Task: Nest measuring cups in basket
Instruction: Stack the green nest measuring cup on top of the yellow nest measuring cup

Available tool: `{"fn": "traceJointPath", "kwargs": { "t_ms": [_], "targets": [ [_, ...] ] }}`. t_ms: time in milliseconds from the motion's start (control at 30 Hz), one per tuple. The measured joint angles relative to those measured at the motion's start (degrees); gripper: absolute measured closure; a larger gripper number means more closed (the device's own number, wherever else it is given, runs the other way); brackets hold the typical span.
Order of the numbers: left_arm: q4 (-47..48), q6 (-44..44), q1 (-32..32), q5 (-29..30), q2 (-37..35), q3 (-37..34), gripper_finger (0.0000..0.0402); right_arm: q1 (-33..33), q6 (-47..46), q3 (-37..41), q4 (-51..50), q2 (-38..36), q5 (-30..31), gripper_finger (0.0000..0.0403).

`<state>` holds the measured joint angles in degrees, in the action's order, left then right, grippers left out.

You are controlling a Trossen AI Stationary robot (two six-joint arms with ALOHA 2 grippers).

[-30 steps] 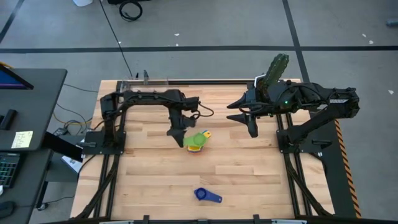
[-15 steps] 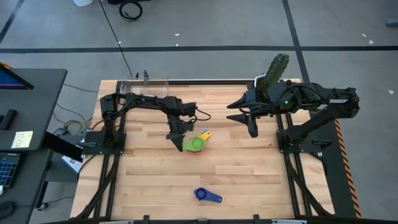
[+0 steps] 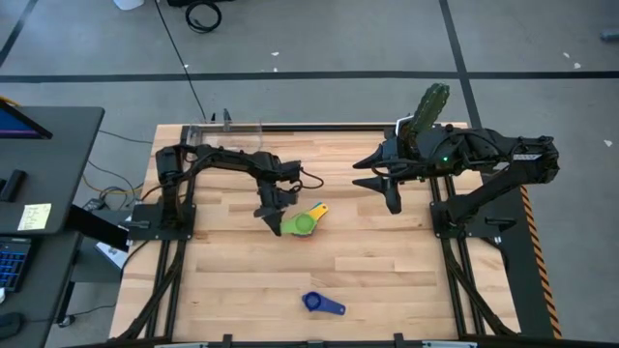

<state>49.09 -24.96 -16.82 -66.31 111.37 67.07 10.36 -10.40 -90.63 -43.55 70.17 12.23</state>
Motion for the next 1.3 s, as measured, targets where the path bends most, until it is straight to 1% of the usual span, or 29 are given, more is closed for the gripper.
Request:
{"fn": "traceJointPath", "kwargs": {
  "t_ms": [167,300,500,633,967,1100,1200,1300],
  "targets": [
    [0.16,-1.43,-1.38,0.36,0.00,0.00,0.0391,0.01,-0.12,0.00,0.02,0.00,0.00,0.0215],
    [0.03,-1.24,-1.24,6.36,0.00,0.00,0.0391,0.00,-0.15,0.00,0.24,0.00,0.00,0.0215],
    [0.05,-1.11,-1.17,5.31,0.00,0.00,0.0391,0.01,-0.15,0.00,0.24,0.00,0.00,0.0215],
    [-0.01,0.51,-0.89,7.58,0.00,0.00,0.0391,-0.01,-0.17,0.00,0.25,0.00,0.00,0.0215],
    [-1.41,1.87,1.12,8.41,0.02,0.00,0.0391,0.01,-0.08,0.00,0.24,0.00,0.00,0.0215],
    [-3.07,3.44,2.17,13.54,0.02,0.01,0.0388,-0.01,-0.06,0.00,0.24,0.00,0.00,0.0215],
    [-3.67,4.03,2.87,18.04,0.02,0.07,0.0368,0.01,-0.06,0.00,0.25,0.00,0.00,0.0215],
    [-3.53,4.52,2.98,19.31,0.04,0.07,0.0354,0.01,-0.04,0.00,0.24,0.00,0.00,0.0215]
  ]
}}
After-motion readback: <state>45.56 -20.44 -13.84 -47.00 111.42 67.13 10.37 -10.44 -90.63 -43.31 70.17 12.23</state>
